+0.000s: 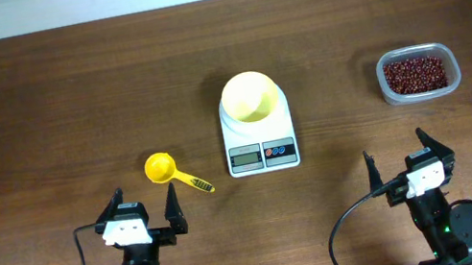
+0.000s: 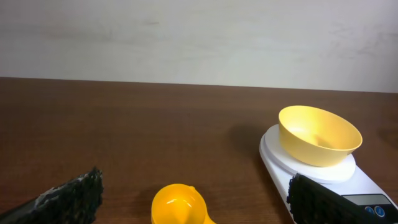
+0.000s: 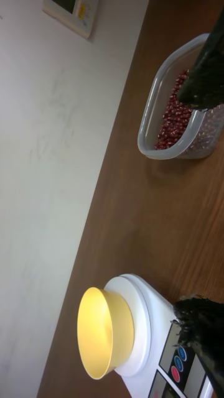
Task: Scoop item into bowl and weigh 50g on scale
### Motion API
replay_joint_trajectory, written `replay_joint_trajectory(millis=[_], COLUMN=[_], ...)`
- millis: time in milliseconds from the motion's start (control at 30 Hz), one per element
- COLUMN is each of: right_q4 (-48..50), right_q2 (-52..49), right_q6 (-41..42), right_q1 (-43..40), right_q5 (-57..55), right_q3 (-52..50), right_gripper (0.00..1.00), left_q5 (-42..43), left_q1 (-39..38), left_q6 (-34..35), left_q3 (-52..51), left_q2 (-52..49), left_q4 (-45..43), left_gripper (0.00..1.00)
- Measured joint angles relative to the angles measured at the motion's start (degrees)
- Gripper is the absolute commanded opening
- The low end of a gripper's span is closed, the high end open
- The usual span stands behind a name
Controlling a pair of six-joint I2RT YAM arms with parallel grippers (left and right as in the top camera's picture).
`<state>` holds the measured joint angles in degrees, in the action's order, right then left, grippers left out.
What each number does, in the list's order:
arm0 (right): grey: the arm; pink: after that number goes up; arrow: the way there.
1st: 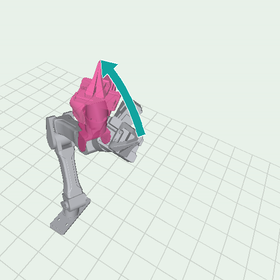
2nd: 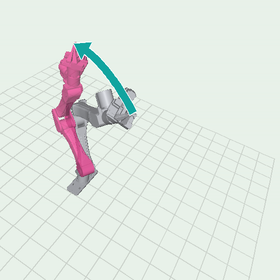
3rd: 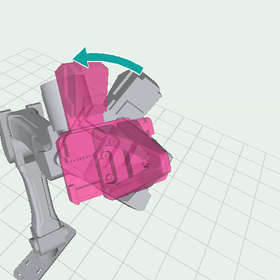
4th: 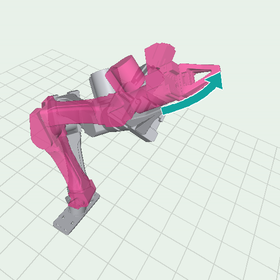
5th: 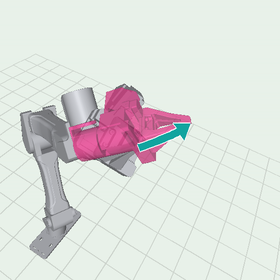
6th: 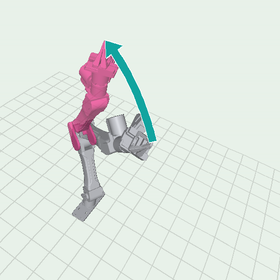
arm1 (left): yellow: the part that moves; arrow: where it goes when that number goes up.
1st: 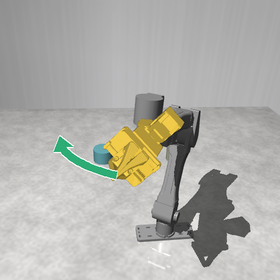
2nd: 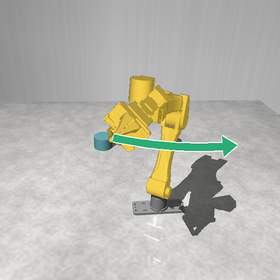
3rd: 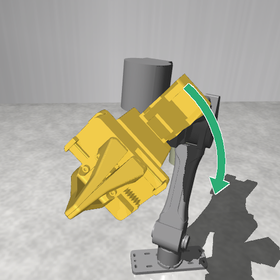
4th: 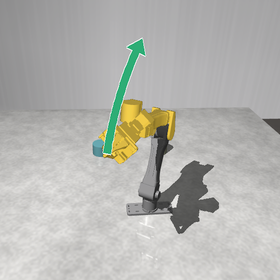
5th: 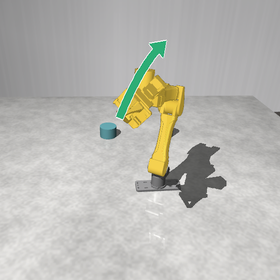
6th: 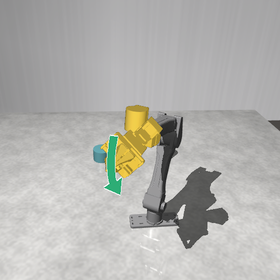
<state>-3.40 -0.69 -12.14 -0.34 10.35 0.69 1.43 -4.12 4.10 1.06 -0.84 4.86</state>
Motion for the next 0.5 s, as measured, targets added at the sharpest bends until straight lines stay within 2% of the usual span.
replay_joint_trajectory(millis=[367,500], right_q4=[0.0,0.0], right_q2=[0.0,0.0], right_q6=[0.0,0.0], right_q1=[0.0,0.0], right_q5=[0.0,0.0], right_q3=[0.0,0.0], right_gripper=[0.99,0.99], left_q5=[0.0,0.0], left_q1=[0.0,0.0], left_q6=[0.0,0.0], left_q3=[0.0,-0.1], left_q2=[0.0,0.0], left_q4=[0.0,-2.8], left_gripper=[0.99,0.99])
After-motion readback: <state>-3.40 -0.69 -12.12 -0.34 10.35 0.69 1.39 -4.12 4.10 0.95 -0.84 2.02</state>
